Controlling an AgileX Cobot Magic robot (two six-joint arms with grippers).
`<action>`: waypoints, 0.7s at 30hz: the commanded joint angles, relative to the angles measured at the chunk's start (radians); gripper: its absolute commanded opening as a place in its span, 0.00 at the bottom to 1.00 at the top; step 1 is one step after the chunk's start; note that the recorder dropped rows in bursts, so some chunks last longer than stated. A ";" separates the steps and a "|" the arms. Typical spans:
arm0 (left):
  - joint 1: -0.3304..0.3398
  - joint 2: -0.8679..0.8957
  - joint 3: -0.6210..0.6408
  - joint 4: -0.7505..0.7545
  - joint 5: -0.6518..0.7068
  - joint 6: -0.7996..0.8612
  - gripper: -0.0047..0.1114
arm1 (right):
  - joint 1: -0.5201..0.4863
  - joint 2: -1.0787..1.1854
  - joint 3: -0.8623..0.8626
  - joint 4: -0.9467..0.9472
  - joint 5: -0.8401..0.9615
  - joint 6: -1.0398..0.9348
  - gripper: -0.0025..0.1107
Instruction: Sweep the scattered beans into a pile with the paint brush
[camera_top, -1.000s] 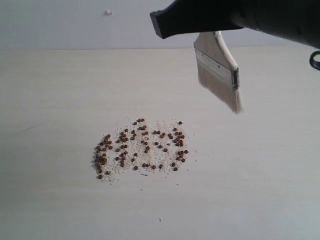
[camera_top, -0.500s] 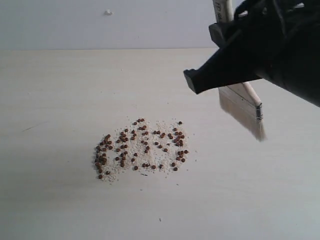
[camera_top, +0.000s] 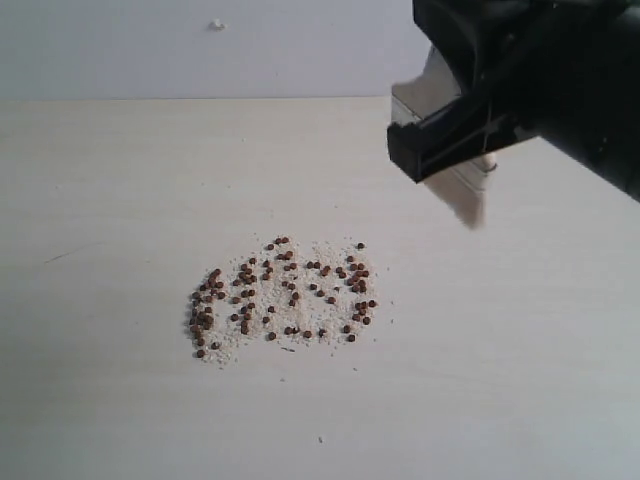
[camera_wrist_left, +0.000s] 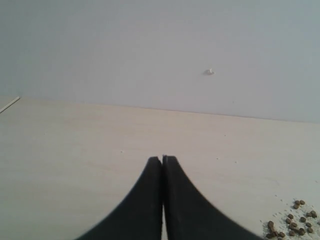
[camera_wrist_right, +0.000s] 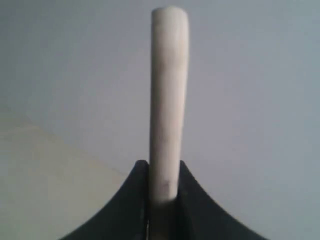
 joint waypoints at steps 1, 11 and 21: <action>0.001 -0.007 -0.001 -0.008 0.002 0.003 0.04 | -0.114 -0.006 -0.003 -0.471 0.005 0.528 0.02; 0.001 -0.007 -0.001 -0.008 0.002 0.003 0.04 | -0.145 0.230 -0.003 -0.311 -0.124 0.936 0.02; 0.001 -0.007 -0.001 -0.008 0.002 0.003 0.04 | 0.048 0.743 -0.152 -0.276 -0.482 1.316 0.02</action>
